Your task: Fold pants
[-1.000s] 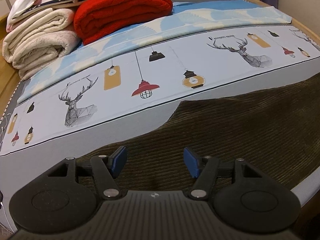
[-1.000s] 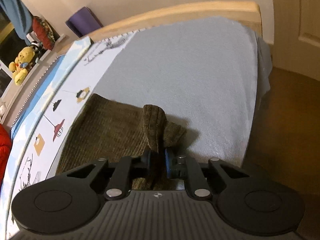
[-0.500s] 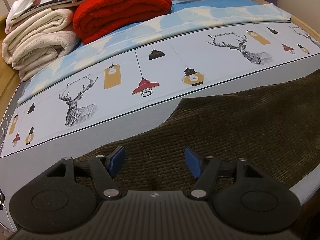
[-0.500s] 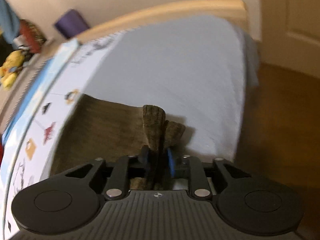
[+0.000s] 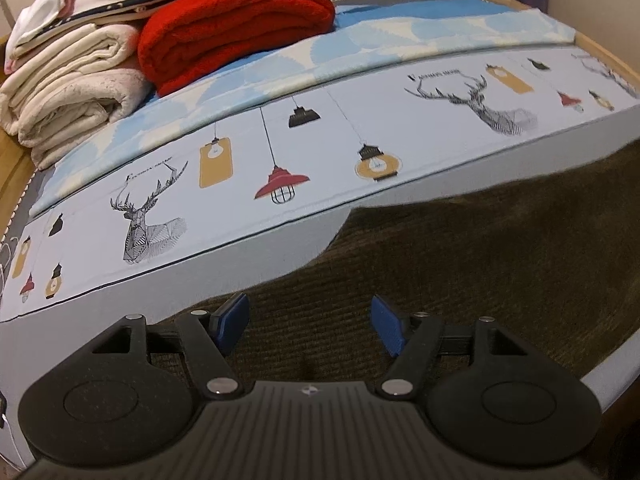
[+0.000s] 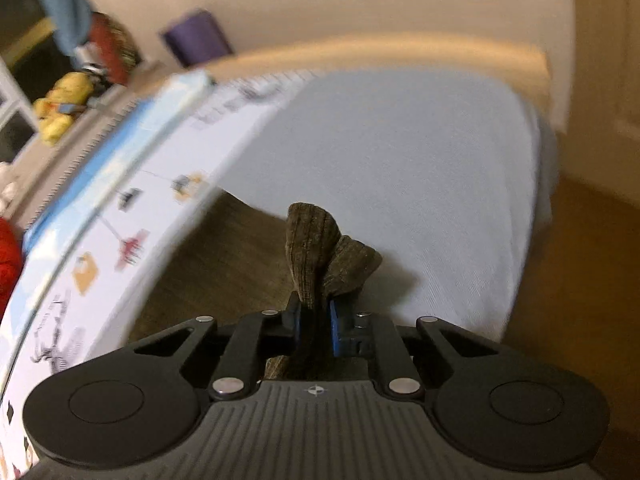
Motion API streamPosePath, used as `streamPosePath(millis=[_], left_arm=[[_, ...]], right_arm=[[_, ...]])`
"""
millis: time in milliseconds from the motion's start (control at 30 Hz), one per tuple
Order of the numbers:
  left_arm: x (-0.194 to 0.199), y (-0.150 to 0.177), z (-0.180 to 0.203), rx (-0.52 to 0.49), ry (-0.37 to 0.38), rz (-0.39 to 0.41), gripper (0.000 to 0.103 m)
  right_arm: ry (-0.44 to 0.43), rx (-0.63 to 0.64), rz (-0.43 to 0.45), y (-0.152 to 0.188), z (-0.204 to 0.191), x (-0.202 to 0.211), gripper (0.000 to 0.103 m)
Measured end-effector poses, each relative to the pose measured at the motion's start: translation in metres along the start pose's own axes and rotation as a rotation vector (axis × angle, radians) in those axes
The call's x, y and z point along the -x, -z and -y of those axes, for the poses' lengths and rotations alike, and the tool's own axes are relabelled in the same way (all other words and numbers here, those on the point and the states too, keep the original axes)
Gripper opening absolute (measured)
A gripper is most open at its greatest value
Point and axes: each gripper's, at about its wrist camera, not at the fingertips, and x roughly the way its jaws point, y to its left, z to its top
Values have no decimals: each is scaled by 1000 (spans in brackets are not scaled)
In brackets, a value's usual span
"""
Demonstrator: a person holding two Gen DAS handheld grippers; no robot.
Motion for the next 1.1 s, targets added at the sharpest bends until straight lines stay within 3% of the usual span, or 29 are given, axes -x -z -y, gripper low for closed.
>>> streamPosePath(millis=[100, 200, 300, 400, 500, 600, 700, 733, 833, 900, 1000, 1100], left_arm=[[4, -4, -4, 28, 9, 9, 73], [8, -4, -7, 32, 14, 22, 73], [7, -1, -17, 59, 4, 12, 73], [5, 2, -35, 118, -7, -3, 73], [3, 5, -56, 181, -25, -18, 73], [2, 10, -76, 241, -33, -41, 73], [1, 16, -91, 283, -32, -64, 73], [1, 18, -95, 291, -35, -70, 73], [3, 22, -101, 301, -40, -72, 73], [5, 24, -103, 301, -43, -69, 73], [5, 25, -103, 301, -44, -74, 74], [4, 24, -98, 291, -43, -80, 74]], right_arm=[[-32, 154, 132, 0, -49, 40, 12], [-139, 401, 309, 22, -120, 95, 12], [-309, 695, 478, 75, -189, 151, 13], [-531, 945, 531, 149, -234, 192, 13], [-713, 1161, 441, 227, -261, 212, 13], [-834, 1400, 232, 302, -275, 211, 17], [-882, 1649, -116, 366, -273, 199, 21], [-898, 1702, -148, 378, -267, 201, 21], [-971, 1736, -137, 382, -260, 219, 31], [-986, 1659, -116, 372, -261, 224, 51], [-918, 1547, -89, 358, -270, 216, 57], [-861, 1506, -150, 356, -278, 199, 58]])
